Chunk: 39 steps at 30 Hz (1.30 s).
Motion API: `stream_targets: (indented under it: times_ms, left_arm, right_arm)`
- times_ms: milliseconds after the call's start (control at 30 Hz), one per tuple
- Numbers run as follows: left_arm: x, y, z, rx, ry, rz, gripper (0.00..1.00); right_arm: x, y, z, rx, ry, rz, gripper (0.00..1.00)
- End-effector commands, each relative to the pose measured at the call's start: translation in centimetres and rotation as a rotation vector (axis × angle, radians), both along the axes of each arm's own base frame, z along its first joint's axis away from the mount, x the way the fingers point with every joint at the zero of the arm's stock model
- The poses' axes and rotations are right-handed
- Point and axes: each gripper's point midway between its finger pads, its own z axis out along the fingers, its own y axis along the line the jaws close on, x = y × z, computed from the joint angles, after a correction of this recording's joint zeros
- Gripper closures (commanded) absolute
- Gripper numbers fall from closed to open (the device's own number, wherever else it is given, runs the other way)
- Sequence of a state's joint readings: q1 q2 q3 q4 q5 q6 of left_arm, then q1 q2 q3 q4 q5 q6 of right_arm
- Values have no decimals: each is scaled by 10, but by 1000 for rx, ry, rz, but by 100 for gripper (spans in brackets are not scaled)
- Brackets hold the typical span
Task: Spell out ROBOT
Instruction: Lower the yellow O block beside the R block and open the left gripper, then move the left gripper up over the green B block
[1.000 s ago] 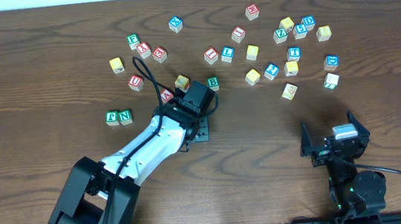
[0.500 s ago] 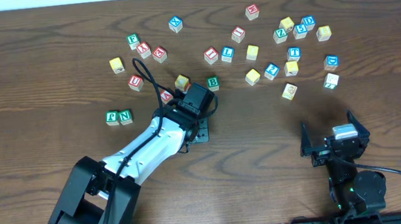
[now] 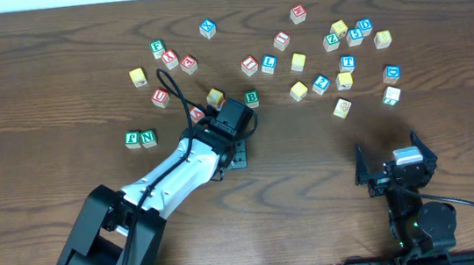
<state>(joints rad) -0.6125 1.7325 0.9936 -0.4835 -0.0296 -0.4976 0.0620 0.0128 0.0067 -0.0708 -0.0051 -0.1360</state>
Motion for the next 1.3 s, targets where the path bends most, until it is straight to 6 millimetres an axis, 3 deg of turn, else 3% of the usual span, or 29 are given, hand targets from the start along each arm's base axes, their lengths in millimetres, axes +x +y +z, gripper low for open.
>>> stream_targets:
  times_ms: [0, 233, 400, 467, 600, 667, 767, 1033, 1133, 1267]
  left_arm:
    - [2, -2, 0, 1, 0, -5, 55]
    - [9, -16, 24, -57, -22, -32, 55]
    - [17, -21, 81, -106, -116, -69, 53]
    - [18, -21, 104, -136, -165, -71, 45]
    - [20, -23, 133, -180, -236, -82, 43]
    - [18, -29, 140, -181, -228, -156, 25]
    - [26, -25, 147, -135, -200, -139, 22]
    - [79, -23, 162, -71, -135, -61, 22]
    - [97, -28, 154, -57, -88, -49, 22]
    - [114, -37, 130, -37, -39, -26, 22]
  right_arm:
    - [0, -1, -2, 8, 6, -2, 1]
    - [0, -1, -2, 8, 6, -2, 1]
    - [0, -1, -2, 8, 6, -2, 1]
    - [0, -1, -2, 8, 6, -2, 1]
    - [0, -1, -2, 8, 6, -2, 1]
    - [0, -1, -2, 8, 6, -2, 1]
    - [0, -1, -2, 8, 6, -2, 1]
    - [0, -1, -2, 8, 6, -2, 1]
    - [0, -1, -2, 8, 6, -2, 1]
    - [0, -1, -2, 8, 6, -2, 1]
